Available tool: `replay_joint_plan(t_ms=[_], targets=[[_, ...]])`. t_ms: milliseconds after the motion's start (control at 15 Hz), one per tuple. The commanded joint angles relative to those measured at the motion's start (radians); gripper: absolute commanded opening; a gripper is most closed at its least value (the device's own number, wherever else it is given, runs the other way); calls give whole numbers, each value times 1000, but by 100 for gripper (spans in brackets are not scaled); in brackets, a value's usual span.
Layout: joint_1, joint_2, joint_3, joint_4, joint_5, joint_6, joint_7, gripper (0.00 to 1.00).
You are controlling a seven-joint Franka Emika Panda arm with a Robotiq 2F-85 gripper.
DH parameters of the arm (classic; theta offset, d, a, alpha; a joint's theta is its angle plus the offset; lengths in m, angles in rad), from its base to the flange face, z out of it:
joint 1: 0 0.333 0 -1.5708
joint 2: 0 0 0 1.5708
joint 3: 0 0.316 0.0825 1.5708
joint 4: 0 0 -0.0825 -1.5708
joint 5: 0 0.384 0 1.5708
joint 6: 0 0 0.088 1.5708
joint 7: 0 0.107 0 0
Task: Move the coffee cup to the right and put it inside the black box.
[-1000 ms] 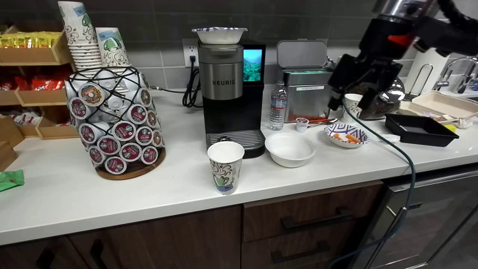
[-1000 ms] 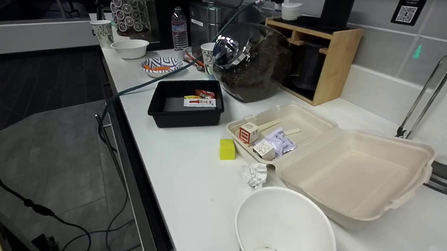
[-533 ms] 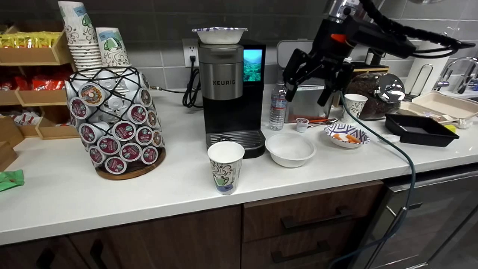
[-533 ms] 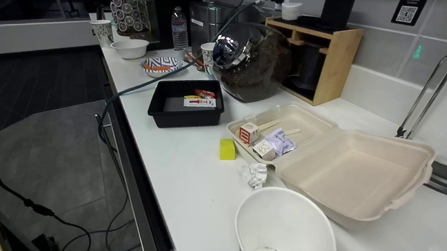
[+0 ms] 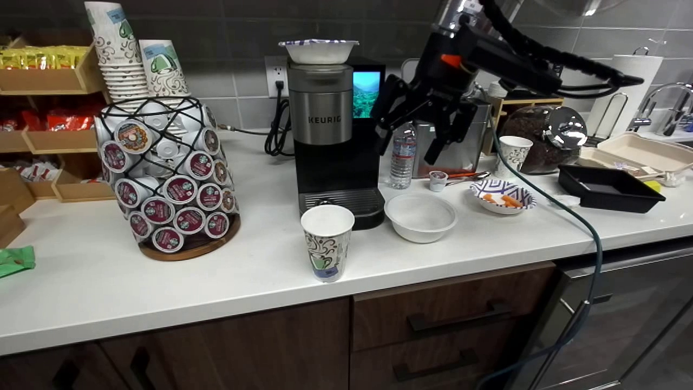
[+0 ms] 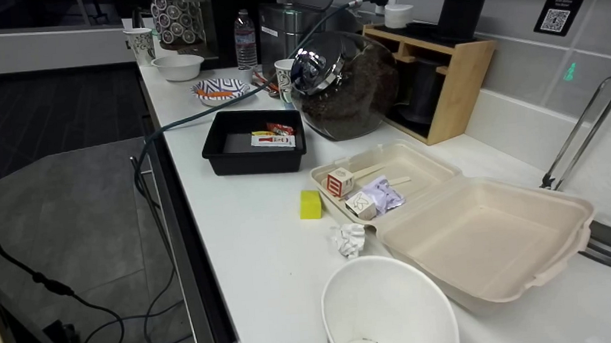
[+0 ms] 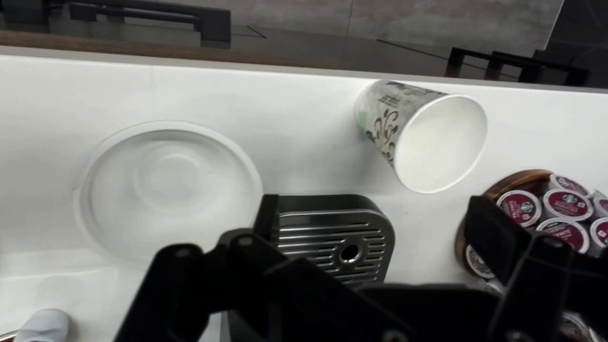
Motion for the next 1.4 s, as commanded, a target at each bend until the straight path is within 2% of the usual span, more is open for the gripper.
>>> replay_joint_plan(t_ms=[0, 400, 533, 600, 800, 1067, 1333], targets=[[38, 122, -17, 137, 40, -21, 4, 100], [61, 280, -7, 290, 111, -119, -76, 100], [49, 309, 3, 329, 158, -131, -130, 100], [72, 261, -26, 257, 130, -88, -89, 100], [70, 294, -25, 301, 151, -99, -118, 100], [108, 323, -50, 296, 136, -86, -53, 100], [172, 345, -103, 288, 93, -34, 117, 100]])
